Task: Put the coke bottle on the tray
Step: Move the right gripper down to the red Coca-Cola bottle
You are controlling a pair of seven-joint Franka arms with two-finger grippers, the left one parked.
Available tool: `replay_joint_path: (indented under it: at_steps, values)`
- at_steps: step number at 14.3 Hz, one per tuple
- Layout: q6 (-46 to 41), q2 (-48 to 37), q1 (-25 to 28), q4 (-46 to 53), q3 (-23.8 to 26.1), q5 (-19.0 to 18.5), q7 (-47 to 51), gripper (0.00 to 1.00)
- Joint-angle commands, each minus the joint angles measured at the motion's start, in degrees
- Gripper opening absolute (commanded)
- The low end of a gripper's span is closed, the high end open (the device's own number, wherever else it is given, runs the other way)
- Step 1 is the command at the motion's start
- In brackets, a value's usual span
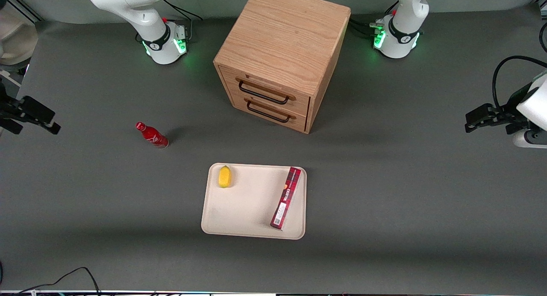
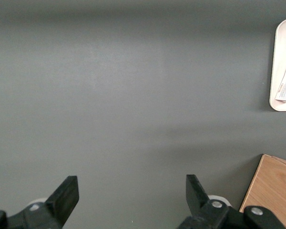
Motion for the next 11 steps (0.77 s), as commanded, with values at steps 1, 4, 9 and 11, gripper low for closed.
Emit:
replay_joint_path:
  at_steps: [1,4,9,11]
  values:
    - [-0.85,-1.26,0.21,-1.21,0.13,-0.74,-1.13,1.0]
    - [-0.76,-0.04,0.73,-1.56,0.57,-0.48,-0.25,1.0]
    - [17.79,3.4,1.53,-17.86,7.23,-0.46,4.31,1.0]
    - [28.89,3.31,3.1,-28.06,8.65,-6.33,4.4,1.0]
